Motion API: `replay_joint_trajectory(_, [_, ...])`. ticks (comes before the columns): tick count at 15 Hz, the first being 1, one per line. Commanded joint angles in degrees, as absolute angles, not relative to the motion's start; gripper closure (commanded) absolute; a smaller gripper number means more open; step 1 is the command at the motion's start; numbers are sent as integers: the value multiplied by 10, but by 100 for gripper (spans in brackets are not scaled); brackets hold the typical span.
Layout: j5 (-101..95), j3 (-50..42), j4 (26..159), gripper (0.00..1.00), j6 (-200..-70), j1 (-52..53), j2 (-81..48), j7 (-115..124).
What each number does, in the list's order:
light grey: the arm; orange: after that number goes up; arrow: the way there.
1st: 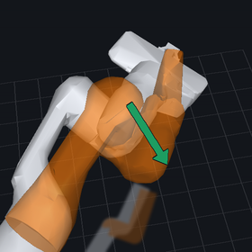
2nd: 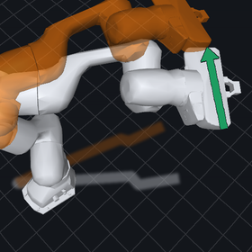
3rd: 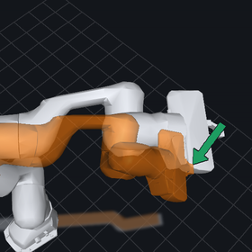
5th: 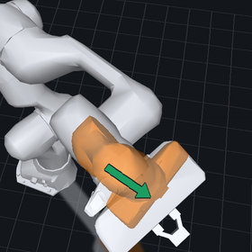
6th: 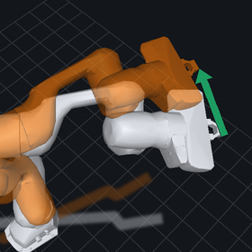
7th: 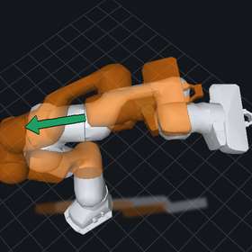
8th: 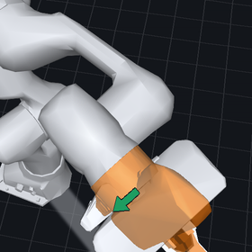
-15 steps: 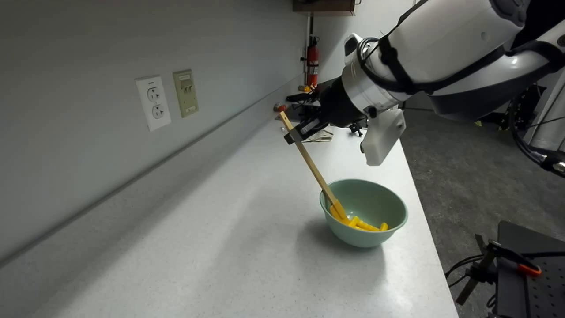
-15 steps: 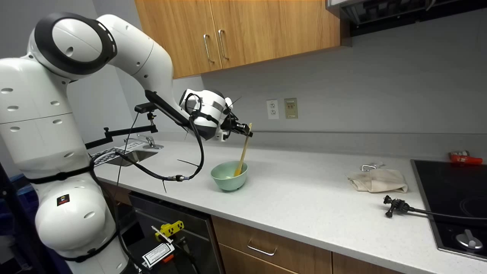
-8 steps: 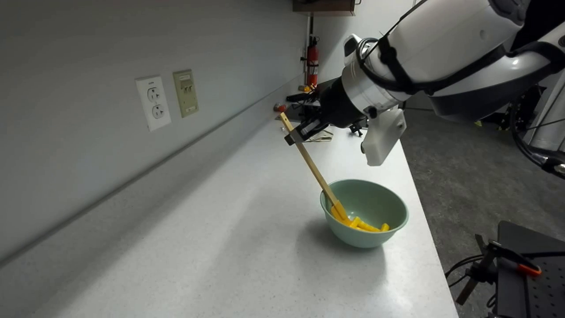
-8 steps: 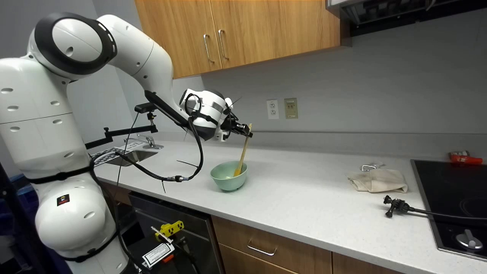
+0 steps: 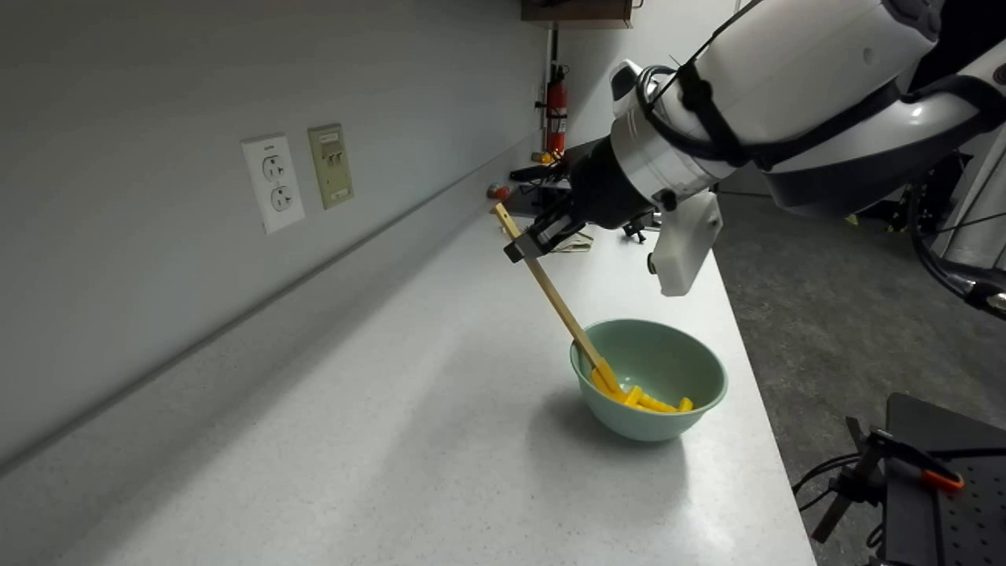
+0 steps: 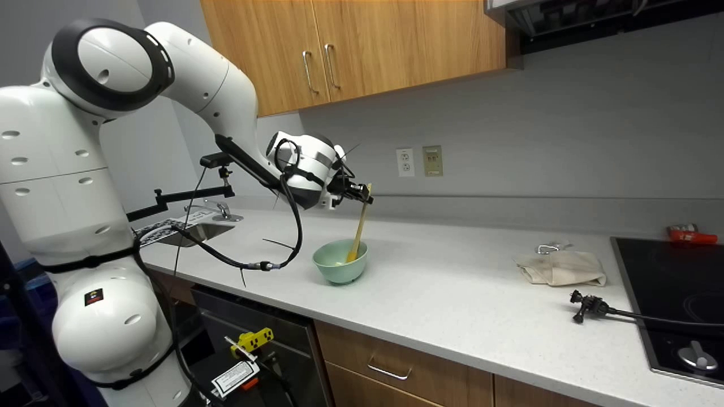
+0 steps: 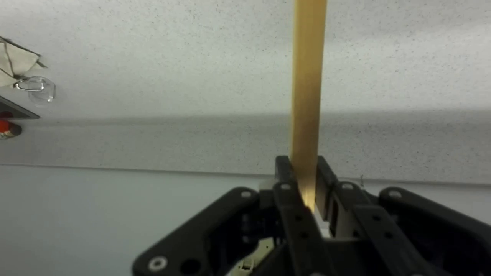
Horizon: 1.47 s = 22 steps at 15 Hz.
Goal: Use the wooden spatula to stir the contents in the blue bowl
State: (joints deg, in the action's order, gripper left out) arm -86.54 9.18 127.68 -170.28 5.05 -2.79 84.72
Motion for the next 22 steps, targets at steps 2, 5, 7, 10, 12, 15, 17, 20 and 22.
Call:
replay_joint_trajectory(2, [-823, 88, 1286, 96, -1761, 41, -37, 776])
replay_joint_trajectory(5, [-767, 87, 1300, 96, -1816, 33, -51, 705])
replay_joint_trajectory(7, [-726, 91, 1314, 96, -1857, 27, -64, 659])
replay_joint_trajectory(10, [-713, 94, 1317, 96, -1868, 25, -69, 646])
replay_joint_trajectory(12, [-730, 87, 1299, 96, -1859, 30, -62, 667])
replay_joint_trajectory(15, [-753, 77, 1274, 96, -1849, 34, -52, 681])
replay_joint_trajectory(17, [-765, 70, 1253, 96, -1847, 37, -50, 696])
replay_joint_trajectory(20, [-784, 65, 1234, 96, -1844, 38, -49, 708])
replay_joint_trajectory(22, [-789, 64, 1233, 96, -1846, 37, -50, 708])
